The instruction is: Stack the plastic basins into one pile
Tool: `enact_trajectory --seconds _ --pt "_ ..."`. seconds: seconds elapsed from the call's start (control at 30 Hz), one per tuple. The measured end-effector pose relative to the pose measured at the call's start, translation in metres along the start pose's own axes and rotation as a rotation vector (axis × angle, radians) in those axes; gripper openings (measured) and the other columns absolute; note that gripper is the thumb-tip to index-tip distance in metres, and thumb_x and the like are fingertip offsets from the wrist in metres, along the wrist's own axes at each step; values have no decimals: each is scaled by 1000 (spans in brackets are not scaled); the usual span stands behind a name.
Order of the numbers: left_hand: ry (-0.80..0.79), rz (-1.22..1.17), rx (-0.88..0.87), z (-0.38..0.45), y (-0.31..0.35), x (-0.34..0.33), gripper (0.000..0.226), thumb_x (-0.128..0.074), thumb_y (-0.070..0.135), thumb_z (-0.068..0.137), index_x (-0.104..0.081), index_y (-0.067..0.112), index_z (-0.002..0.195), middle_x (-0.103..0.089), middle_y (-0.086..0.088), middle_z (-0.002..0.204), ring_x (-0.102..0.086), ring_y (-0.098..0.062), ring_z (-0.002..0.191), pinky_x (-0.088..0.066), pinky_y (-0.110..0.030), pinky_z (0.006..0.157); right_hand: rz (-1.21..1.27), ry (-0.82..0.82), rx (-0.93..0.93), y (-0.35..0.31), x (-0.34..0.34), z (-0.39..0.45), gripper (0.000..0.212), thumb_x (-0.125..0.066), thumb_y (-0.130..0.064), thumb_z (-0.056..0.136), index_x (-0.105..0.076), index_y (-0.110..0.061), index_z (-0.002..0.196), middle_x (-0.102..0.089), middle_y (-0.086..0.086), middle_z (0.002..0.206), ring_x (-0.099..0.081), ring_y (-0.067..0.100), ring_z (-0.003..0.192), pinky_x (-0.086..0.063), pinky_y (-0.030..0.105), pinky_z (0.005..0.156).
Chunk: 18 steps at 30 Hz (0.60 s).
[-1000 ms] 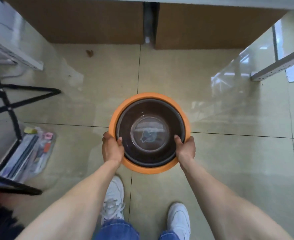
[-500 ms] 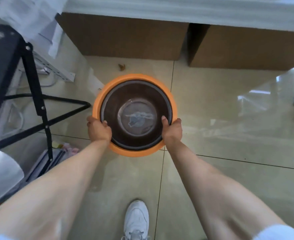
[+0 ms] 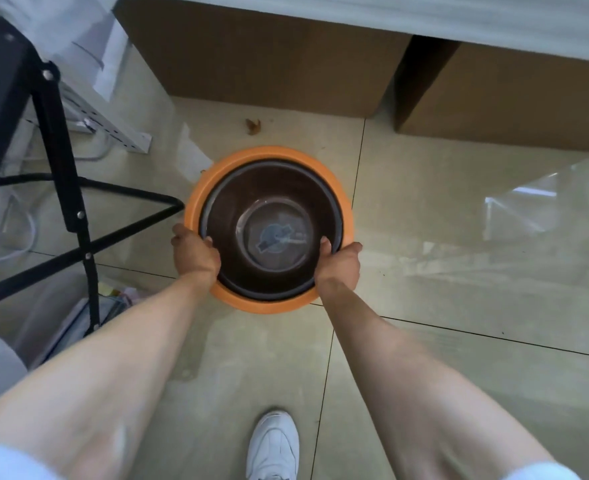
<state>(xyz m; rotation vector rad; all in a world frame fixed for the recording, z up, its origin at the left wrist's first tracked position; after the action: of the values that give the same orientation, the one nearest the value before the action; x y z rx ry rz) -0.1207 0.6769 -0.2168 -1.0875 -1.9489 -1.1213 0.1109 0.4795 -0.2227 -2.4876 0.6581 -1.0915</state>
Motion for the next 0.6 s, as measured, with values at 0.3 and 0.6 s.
enact_trajectory --seconds 0.3,0.6 --pt "137 361 -456 -34 52 5 71 -57 9 86 -24 0 149 -19 -21 159 -22 -36 146 -19 -45 121 -135 55 50 -11 11 2 70 -59 -37 91 -27 -5 144 -40 15 142 -46 34 129 -44 42 100" --pt "-323 598 -848 -139 106 -40 47 -50 10 89 -48 12 136 -43 -11 144 -45 -30 132 -38 -39 109 -581 66 562 -65 42 -43 44 -52 -34 94 -50 -10 131 -50 12 134 -50 30 123 -37 41 108"
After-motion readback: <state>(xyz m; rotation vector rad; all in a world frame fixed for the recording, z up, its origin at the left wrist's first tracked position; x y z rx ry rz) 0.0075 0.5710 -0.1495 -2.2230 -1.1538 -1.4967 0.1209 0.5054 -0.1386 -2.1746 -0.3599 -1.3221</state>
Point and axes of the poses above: each hand's wrist, its own z-axis towards the middle knuckle, its own x-axis out of the back of the hand, y = z × x, the point moved 9 cm from there along z, towards the middle knuckle
